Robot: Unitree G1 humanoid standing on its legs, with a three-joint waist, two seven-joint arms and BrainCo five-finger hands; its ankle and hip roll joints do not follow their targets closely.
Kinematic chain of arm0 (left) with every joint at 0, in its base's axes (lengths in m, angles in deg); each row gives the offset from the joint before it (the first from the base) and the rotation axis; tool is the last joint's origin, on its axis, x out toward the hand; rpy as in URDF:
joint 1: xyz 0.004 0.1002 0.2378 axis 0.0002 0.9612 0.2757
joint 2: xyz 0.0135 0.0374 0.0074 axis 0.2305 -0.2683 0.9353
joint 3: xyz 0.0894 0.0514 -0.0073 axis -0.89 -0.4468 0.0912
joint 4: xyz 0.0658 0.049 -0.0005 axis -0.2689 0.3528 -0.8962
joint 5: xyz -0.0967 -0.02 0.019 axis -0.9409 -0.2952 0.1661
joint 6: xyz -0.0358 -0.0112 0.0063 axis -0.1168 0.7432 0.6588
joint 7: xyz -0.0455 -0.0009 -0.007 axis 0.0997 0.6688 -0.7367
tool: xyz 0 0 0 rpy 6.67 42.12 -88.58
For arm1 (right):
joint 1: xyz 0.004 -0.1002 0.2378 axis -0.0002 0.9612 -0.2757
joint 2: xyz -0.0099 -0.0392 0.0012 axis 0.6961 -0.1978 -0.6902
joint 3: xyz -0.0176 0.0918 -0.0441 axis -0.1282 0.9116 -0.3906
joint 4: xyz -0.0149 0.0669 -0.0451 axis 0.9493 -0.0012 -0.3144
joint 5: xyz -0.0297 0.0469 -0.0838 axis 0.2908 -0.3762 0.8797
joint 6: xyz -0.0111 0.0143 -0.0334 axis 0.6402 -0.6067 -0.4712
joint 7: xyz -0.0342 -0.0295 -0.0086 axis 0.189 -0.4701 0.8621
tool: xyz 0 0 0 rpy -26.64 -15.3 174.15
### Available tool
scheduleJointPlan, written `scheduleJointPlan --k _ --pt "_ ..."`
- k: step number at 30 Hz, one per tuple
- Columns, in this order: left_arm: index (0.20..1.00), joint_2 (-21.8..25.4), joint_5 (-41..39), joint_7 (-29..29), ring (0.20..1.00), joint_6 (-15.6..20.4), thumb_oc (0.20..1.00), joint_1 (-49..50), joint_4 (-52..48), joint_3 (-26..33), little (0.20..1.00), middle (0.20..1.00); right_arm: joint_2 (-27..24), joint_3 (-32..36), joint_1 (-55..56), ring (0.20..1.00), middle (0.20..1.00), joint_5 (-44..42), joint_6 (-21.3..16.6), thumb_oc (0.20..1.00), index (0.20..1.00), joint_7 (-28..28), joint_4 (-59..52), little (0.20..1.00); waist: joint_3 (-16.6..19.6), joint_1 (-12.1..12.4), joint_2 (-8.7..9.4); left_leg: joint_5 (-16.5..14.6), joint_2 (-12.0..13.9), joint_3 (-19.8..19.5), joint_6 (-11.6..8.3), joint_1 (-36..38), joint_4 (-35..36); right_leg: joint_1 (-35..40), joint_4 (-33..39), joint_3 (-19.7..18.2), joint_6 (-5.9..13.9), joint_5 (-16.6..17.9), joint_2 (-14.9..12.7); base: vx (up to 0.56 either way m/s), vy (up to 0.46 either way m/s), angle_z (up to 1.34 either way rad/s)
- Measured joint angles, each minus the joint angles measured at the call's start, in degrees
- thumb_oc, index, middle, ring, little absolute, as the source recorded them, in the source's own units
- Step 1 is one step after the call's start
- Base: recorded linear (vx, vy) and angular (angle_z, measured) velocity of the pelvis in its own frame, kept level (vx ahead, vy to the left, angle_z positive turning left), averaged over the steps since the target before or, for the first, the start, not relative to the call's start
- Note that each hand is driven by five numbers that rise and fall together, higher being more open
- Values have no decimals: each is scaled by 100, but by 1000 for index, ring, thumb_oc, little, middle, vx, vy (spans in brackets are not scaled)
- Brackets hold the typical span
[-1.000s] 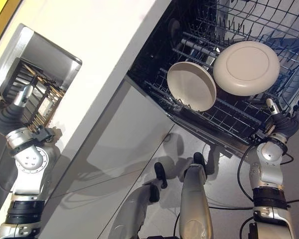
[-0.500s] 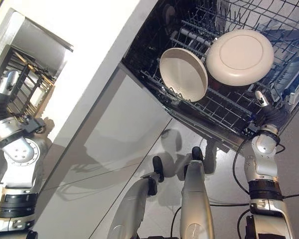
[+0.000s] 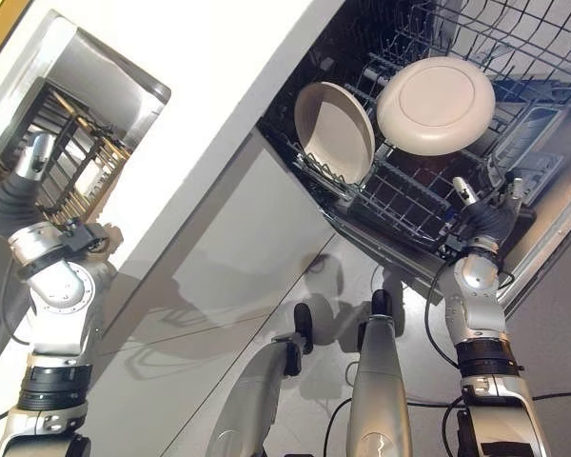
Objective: Pick up plates and place into dishwasher.
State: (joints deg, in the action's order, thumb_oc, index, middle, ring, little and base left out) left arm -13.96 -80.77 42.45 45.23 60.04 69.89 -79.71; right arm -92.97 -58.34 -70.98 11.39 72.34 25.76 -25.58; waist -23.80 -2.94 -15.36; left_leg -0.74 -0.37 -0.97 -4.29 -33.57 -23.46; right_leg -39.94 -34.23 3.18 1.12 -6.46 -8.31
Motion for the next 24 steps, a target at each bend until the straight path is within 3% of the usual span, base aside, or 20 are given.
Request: scheduleJointPlan --k 5,14,24 --pt "1000 -17 -15 -42 1000 -20 1000 -44 -97 -208 1000 1000 108 -249 -215 1000 1000 0 60 1000 1000 -75 10 1000 4 136 -5 -2 -5 -120 -5 17 5 114 13 235 -25 5 -70 5 70 16" --pt "1000 -123 -173 -29 1000 107 1000 -74 -261 -460 1000 1000 162 -699 -864 1000 1000 8 60 1000 1000 -131 137 1000 10 697 -12 40 -20 -254 1 -20 78 185 24 565 -135 -37 -167 -2 43 14" --pt "1000 -134 -177 28 1000 140 1000 -68 -381 -608 1000 1000 160 -821 -1317 1000 1000 5 -41 1000 1000 -145 512 1000 19 863 -27 89 -65 -274 63 -13 201 229 70 682 -141 -85 -206 13 45 4"
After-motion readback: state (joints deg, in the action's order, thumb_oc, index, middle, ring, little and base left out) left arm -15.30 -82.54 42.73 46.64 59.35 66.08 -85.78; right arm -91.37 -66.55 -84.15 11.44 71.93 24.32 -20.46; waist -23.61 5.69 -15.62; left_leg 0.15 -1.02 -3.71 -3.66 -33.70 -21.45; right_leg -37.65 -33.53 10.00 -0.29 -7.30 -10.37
